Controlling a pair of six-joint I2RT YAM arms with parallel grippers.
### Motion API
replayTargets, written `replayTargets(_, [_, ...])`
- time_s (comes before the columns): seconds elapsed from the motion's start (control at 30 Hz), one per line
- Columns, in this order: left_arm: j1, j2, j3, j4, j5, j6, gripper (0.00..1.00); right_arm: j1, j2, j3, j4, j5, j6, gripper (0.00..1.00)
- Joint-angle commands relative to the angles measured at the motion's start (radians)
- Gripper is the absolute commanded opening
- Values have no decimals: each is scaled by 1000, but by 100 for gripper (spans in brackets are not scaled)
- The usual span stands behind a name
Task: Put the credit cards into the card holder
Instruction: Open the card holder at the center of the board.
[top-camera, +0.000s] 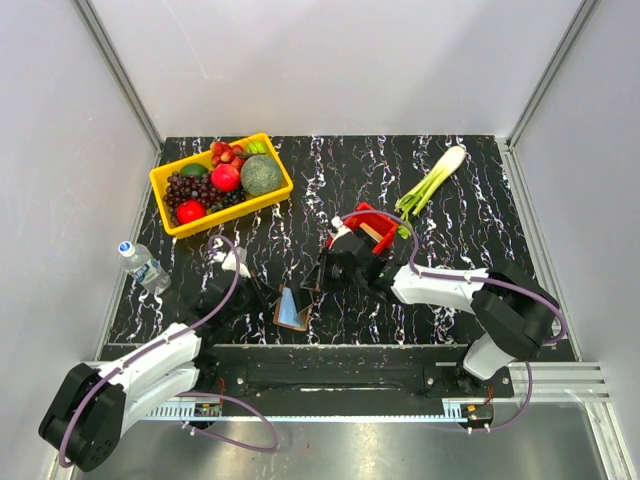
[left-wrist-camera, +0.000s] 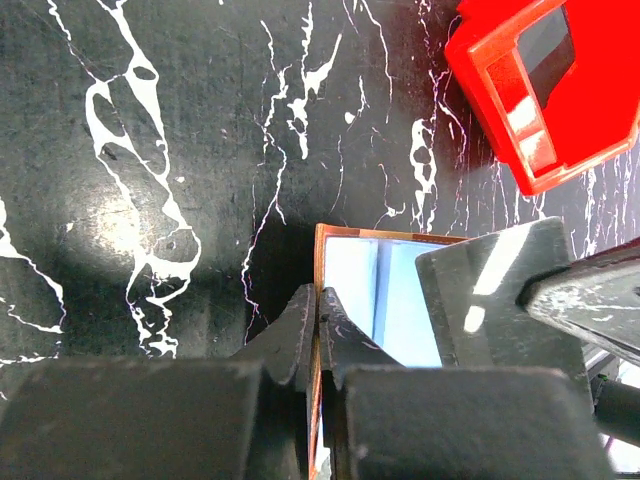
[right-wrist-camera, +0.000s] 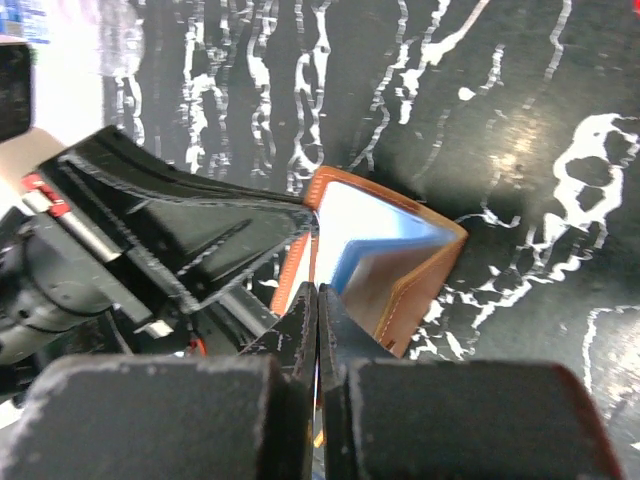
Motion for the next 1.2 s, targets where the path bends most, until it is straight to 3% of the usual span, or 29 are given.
replayTargets(0.0, [2, -23, -5, 0, -30, 12, 0, 10, -38, 32, -142, 117, -60, 0])
replayTargets(0.2, [2, -53, 26, -20, -53, 15, 0, 10, -79, 23, -288, 215, -109, 0])
replayTargets(0.4, [2, 22, 46, -7, -52, 36, 0, 7, -171, -28, -163, 163, -97, 0])
replayTargets(0.57, [2, 74, 26, 67, -21, 13, 0, 7, -141, -8, -106, 151, -66, 0])
replayTargets(1.17, [2, 60, 14, 49, -30, 10, 0, 6, -168, -48, -99, 271, -89, 0])
